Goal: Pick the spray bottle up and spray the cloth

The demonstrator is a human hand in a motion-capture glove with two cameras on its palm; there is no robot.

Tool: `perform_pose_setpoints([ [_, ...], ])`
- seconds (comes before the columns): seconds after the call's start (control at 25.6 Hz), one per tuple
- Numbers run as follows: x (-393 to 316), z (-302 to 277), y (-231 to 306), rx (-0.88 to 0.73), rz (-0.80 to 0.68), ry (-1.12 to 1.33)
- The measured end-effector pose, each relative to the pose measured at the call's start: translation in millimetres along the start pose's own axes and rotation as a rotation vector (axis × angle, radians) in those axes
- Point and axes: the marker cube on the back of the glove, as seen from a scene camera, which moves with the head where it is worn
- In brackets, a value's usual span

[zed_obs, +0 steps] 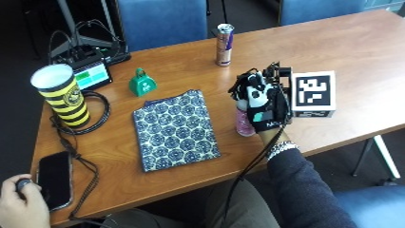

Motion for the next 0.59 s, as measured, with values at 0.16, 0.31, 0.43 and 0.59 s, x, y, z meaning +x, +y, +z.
perform_pose_setpoints([
  [0.16,-20,-3,-11,-0.112,-0.081,0.151],
  [0.31,-56,1,-27,-0.225,-0.227,0.279],
  [0.43,-76,6,-33,-0.325,-0.304,0.343],
  [0.59,-93,14,-36,-0.442,-0.367,0.437],
])
